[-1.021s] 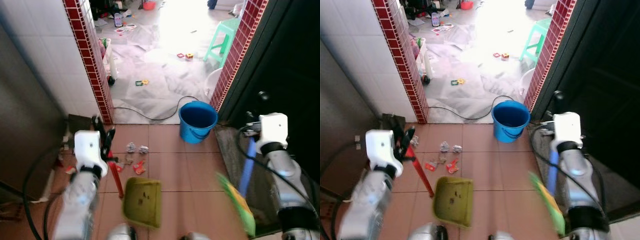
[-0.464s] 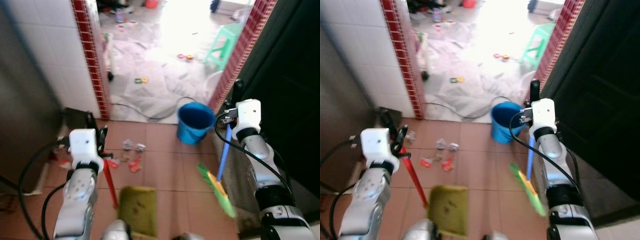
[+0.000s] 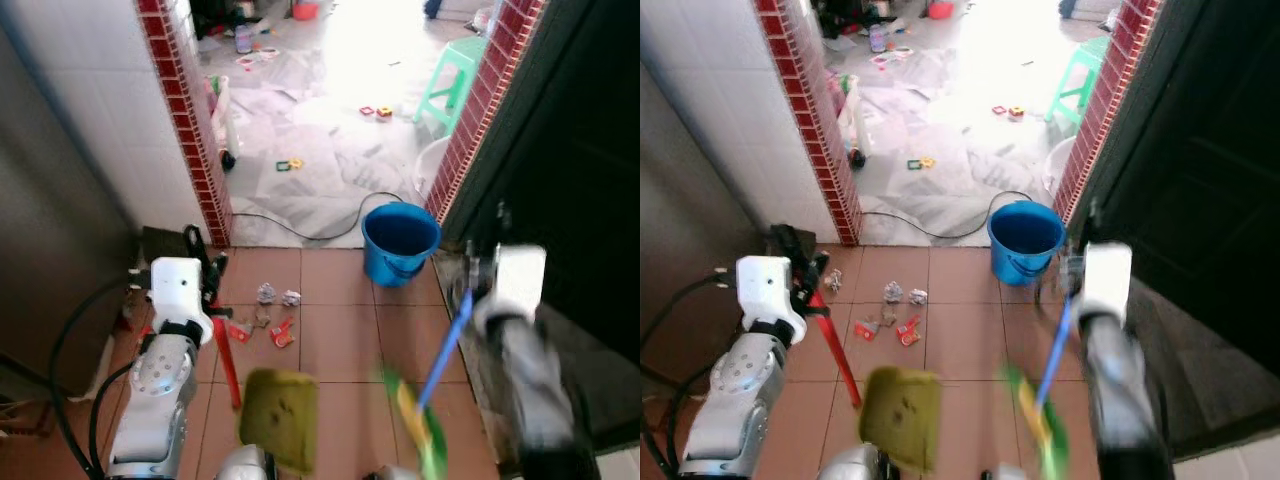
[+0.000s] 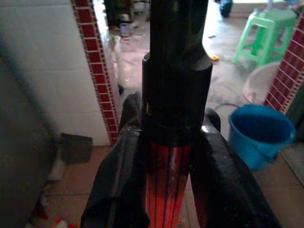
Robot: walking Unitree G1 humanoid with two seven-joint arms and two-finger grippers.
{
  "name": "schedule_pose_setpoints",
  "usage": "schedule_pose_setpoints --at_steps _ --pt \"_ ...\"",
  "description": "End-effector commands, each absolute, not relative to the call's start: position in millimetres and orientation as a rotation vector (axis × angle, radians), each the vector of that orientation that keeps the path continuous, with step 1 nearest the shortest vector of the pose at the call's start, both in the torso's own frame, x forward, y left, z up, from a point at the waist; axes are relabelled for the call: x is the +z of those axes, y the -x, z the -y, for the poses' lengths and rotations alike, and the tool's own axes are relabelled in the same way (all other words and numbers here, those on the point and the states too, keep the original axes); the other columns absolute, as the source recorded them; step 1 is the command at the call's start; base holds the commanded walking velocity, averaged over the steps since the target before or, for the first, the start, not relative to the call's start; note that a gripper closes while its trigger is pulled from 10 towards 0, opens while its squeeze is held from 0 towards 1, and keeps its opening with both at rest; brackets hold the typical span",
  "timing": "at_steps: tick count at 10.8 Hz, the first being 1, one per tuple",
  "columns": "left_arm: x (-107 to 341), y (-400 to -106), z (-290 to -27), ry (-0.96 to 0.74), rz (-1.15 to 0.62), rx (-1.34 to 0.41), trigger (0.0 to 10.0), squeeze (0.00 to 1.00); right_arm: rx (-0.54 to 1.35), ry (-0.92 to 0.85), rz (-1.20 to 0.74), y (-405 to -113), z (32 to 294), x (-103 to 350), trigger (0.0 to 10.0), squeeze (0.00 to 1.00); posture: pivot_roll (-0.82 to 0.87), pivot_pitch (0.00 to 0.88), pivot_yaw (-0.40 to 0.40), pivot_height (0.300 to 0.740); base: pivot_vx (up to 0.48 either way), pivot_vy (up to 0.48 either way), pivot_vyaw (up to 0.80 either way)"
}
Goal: Sweep floor
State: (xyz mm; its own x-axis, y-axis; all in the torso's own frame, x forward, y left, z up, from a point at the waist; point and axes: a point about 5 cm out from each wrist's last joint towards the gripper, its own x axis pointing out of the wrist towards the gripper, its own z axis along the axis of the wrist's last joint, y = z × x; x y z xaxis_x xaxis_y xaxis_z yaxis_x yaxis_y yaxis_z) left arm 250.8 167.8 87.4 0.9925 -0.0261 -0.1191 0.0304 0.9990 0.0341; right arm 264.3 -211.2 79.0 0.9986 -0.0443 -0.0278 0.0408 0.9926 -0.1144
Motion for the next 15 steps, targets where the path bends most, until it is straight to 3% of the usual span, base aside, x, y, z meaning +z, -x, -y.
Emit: schedule_pose_setpoints --at_steps 1,2,7,12,15 --pt "91 -248 -172 -0.034 -0.084 -0.018 10.0 0.00 -0.024 0.147 0.018 -266 210 92 10.0 0.00 -0.09 0.000 0.029 0.740 0.000 0.000 0.00" --pt "80 -241 -173 0.056 -0.121 0.026 10.0 0.00 -0.001 0.172 0.060 -276 200 103 10.0 0.00 -0.09 0.000 0.025 0.740 0.000 0.000 0.00" --pt "73 -231 -169 0.059 -0.155 -0.043 10.0 0.00 0.021 0.170 0.070 -283 181 102 10.0 0.00 -0.05 0.000 0.033 0.740 0.000 0.000 0.00" --pt "96 -228 -182 -0.102 -0.119 -0.164 10.0 0.00 -0.014 0.220 0.039 -266 209 97 10.0 0.00 -0.07 0.000 0.054 0.740 0.000 0.000 0.00" --pt "92 -224 -188 -0.073 -0.154 -0.141 10.0 0.00 -0.009 0.211 0.039 -266 202 98 10.0 0.00 -0.07 0.000 0.061 0.740 0.000 0.000 0.00"
